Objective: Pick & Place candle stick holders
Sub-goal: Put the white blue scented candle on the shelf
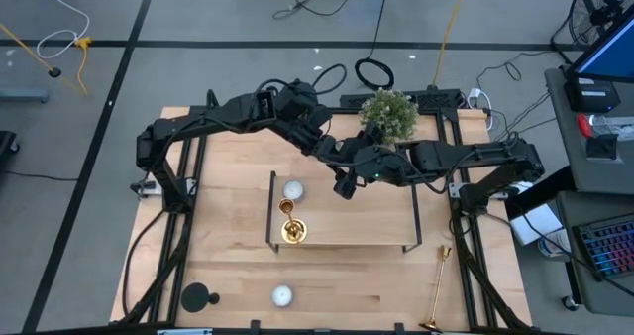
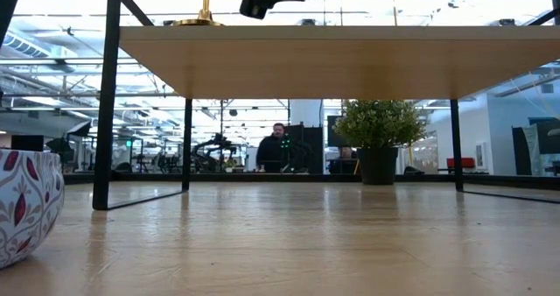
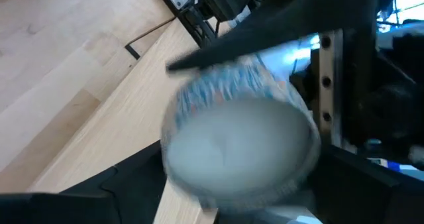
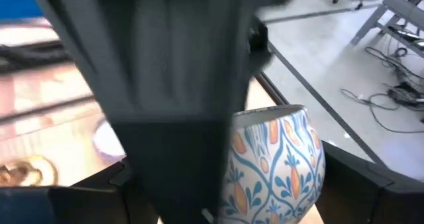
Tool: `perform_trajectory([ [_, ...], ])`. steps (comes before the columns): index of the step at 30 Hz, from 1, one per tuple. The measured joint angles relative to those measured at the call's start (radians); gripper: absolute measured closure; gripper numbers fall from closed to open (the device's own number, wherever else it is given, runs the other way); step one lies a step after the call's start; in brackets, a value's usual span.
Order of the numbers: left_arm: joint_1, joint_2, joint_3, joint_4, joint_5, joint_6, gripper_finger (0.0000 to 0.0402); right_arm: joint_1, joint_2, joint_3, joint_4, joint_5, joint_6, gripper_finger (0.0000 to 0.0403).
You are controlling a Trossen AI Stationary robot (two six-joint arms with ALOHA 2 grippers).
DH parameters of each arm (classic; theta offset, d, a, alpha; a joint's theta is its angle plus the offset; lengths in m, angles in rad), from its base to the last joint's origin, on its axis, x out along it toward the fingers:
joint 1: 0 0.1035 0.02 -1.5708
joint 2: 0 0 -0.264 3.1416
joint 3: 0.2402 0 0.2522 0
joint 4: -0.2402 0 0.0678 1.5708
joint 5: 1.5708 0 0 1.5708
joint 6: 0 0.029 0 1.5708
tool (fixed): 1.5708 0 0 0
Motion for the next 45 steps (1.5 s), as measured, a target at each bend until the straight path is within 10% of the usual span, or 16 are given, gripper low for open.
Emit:
perform_trajectory([
  [7,0.000,0.000,0.000,-0.005,-0.009,0.025,0.0007,-0.001,0.000,0.000,-0.014,-0.022,0.007,0.0110],
  [24,0.134,-0.137,0.000,-0.097,-0.095,0.109,0.0012,0.003,-0.001,-0.023,0.029,-0.127,0.180,0.0110],
  [45,0.003,-0.261,0.000,-0.272,-0.340,0.136,0.0011,0.058,-0.284,-0.772,0.915,-0.045,0.296,0.0110],
])
